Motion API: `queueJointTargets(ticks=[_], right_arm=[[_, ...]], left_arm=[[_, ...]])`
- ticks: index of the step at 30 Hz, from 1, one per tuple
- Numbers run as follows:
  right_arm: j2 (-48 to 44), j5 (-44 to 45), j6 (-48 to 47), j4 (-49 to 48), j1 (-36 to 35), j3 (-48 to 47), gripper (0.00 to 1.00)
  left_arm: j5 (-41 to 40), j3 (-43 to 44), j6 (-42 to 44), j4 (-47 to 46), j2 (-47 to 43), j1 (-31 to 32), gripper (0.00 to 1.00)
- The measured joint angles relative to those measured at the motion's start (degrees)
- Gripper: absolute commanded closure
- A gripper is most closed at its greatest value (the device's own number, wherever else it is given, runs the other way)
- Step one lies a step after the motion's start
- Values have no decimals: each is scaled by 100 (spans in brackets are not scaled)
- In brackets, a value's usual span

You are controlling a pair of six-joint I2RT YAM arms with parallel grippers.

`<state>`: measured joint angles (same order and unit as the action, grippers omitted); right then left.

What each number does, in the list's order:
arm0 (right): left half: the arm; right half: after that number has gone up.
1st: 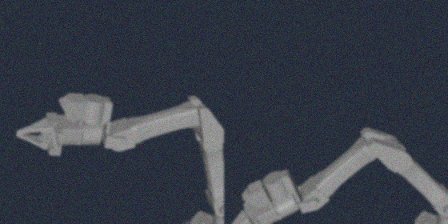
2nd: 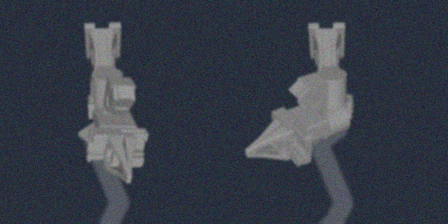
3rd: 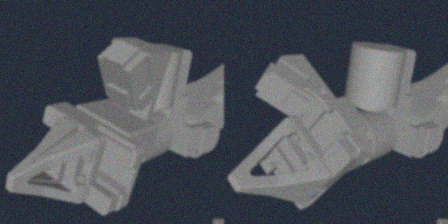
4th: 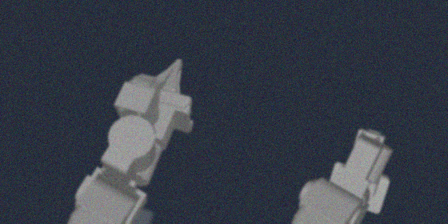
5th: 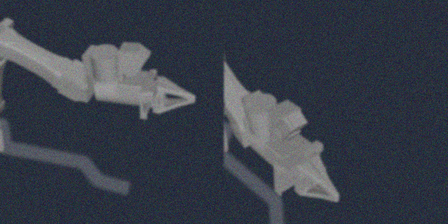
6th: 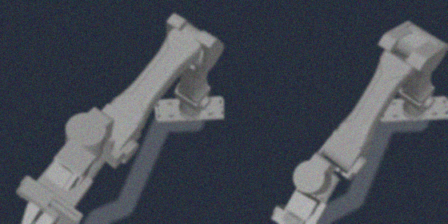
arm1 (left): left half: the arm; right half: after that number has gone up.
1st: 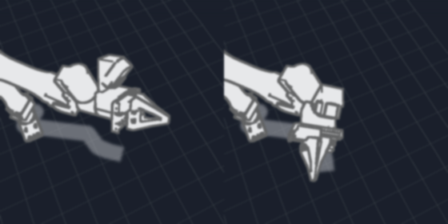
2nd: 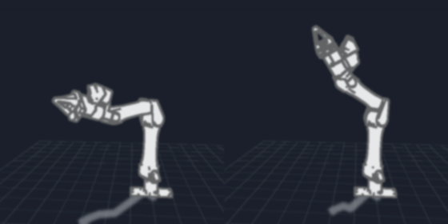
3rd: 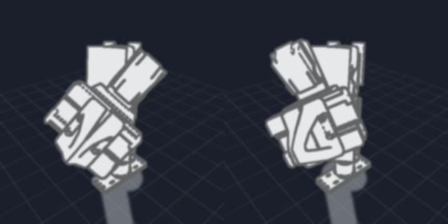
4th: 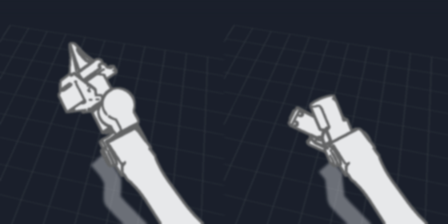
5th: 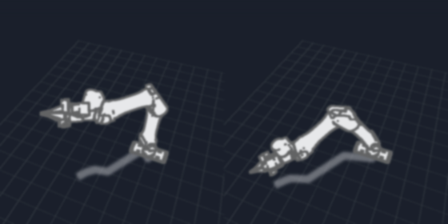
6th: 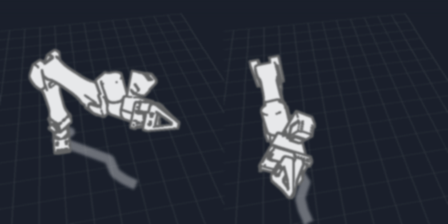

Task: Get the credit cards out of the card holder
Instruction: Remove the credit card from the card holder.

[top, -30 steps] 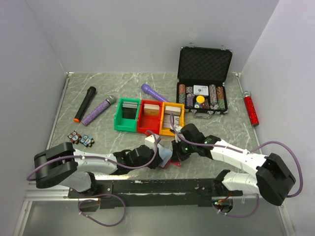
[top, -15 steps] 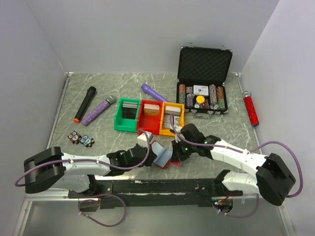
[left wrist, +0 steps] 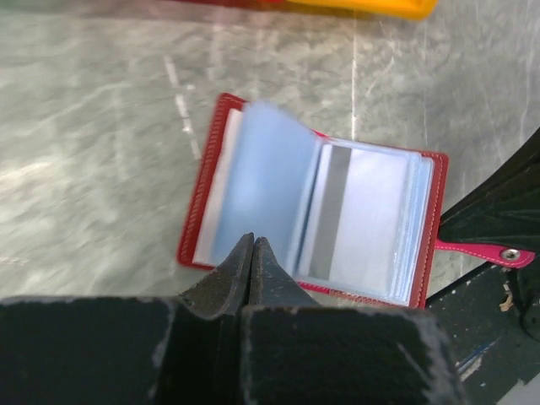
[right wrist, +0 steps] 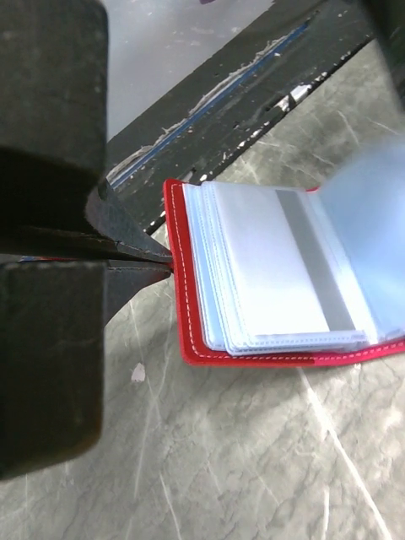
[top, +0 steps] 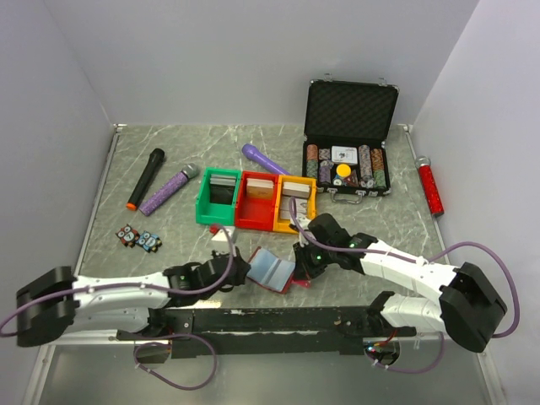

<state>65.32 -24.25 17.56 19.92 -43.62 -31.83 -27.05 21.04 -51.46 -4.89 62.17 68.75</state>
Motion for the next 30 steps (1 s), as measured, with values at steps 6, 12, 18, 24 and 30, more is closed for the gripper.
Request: queueJointTargets(ticks=[6, 12, 18, 24, 30], right_arm=[[37, 0, -74, 0, -138, -11, 100], [129, 4, -98, -2, -214, -66, 100], [129, 9, -98, -9, -227, -92, 100], [120, 39, -96, 11, -227, -92, 100], [111, 68, -96, 31, -227, -92, 100]], left_arm=[[-254, -304, -367, 669, -927, 0, 37], [-136, -363, -138, 505, -1360, -2, 31], [352, -15, 428, -190, -275, 50, 31], [793, 129, 721, -704, 595, 144, 35], [1084, 245, 881, -1025, 981, 212, 36]])
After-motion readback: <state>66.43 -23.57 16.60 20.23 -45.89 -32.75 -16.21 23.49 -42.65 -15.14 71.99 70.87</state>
